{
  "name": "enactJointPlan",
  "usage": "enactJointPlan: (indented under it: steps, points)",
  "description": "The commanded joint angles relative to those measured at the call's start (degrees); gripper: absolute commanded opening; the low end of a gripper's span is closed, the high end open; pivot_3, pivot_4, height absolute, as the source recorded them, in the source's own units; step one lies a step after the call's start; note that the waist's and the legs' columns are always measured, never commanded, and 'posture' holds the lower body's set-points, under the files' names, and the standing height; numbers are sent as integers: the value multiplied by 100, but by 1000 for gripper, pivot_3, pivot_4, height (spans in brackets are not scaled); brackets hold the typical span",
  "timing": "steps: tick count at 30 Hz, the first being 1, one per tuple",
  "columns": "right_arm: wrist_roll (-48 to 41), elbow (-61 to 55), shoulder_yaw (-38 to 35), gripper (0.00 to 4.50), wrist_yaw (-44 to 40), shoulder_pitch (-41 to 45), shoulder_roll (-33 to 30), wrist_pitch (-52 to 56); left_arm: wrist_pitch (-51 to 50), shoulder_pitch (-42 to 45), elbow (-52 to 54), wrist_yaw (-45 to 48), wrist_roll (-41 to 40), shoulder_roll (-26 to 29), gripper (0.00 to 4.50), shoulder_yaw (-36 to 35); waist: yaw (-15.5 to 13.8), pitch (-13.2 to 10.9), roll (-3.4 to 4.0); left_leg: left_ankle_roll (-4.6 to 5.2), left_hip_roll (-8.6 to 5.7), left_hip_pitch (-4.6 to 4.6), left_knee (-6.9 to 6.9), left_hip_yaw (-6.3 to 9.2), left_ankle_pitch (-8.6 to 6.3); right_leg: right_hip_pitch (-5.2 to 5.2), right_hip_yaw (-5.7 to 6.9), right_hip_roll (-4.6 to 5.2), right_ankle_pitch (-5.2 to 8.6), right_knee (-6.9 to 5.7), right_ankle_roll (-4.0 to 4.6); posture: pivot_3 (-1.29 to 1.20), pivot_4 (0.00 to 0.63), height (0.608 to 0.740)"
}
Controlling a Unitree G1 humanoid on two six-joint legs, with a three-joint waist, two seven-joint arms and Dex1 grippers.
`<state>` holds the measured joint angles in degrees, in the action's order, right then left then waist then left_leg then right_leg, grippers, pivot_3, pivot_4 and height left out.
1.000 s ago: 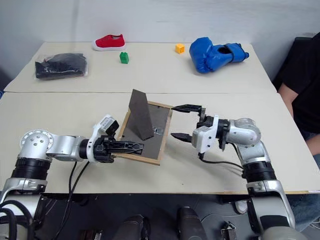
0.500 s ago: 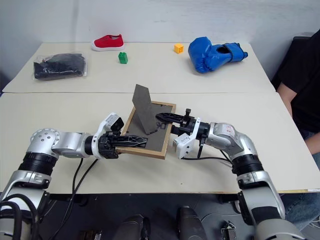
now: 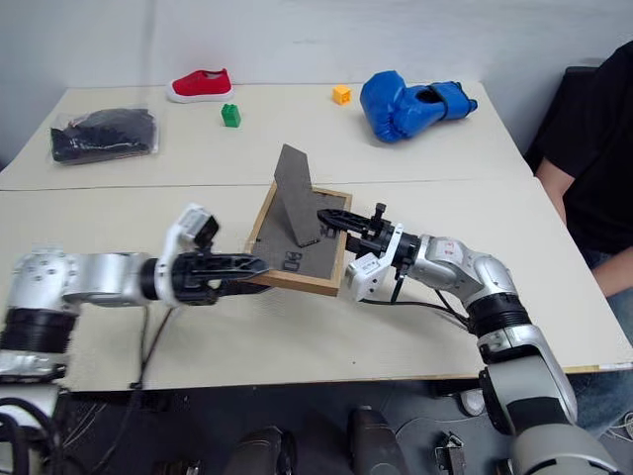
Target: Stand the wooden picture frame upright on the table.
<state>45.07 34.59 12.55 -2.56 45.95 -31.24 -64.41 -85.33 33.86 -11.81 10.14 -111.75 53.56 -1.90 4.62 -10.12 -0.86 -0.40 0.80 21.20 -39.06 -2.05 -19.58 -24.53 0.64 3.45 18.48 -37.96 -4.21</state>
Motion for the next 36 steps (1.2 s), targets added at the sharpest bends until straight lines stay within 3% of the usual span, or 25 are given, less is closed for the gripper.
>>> enactJointPlan:
  steps: [1,3,5,6,8,10,13,15,18,28,36]
  points:
    - [-686,-67,-71,1264,0,28,-77,10,273,-283,328,389,254,420,3780,-598,-3,0,0,0,0,-1,-1,1,0,2,1,1,0,2,0,0,150,740]
    - [-1137,-35,0,1264,-275,-30,-133,20,649,-619,731,1126,1345,631,3780,-977,0,0,1,1,-2,-1,-1,0,0,2,1,2,1,4,1,0,150,740]
    - [-3565,-398,218,1264,-2012,-416,51,1103,2514,-1384,1422,2769,3226,746,3780,-1171,1,-1,2,1,-2,0,1,0,0,3,4,1,1,9,1,0,150,740]
    - [-4370,-585,255,1264,-2598,-539,96,1502,3240,-1656,1621,3337,3905,756,3780,-1184,-4,-2,4,0,0,-6,6,0,0,12,9,-2,2,15,3,0,150,740]
    - [-6081,-1362,174,1264,-3926,-874,181,3275,4393,-2022,1783,4008,4921,626,3780,-1148,-43,-3,5,0,1,0,2,3,0,15,17,-1,2,19,4,0,150,740]
    - [-7047,-1845,2,1264,-4611,-964,126,4857,5747,-2350,1854,4637,6000,394,4133,-957,-126,-5,9,3,2,4,-5,7,-2,16,17,2,1,17,3,0,150,740]
    - [-7889,-2284,-139,1264,-4986,-1017,-11,6942,6809,-2536,1822,4956,6824,-58,4500,-860,-184,-8,14,12,2,1,-6,2,-7,12,10,8,2,25,4,0,150,740]
    - [-8110,-2304,-265,1264,-4930,-1003,21,7876,7332,-2468,1830,4901,7113,-494,4500,-909,-241,-8,14,19,3,2,-2,2,-11,9,10,13,2,26,5,0,150,740]
    - [-7796,-1896,-421,1264,-4693,-889,200,8154,7421,-2362,1924,4788,7181,-846,4500,-1055,-291,-7,13,27,4,9,-4,0,-16,3,10,15,2,27,4,0,150,740]
    - [-7701,-1129,-866,1264,-4511,-715,703,9378,6987,-2575,2317,4756,7097,-1023,4500,-1138,-273,-2,6,30,3,3,-3,-4,-17,4,6,15,1,19,2,0,150,740]
    - [-7354,-1291,-1015,1264,-4475,-826,766,9415,6886,-2505,2321,4712,7205,-1039,4500,-1221,-271,0,6,31,4,0,-2,-4,-18,7,6,15,1,21,2,0,150,740]
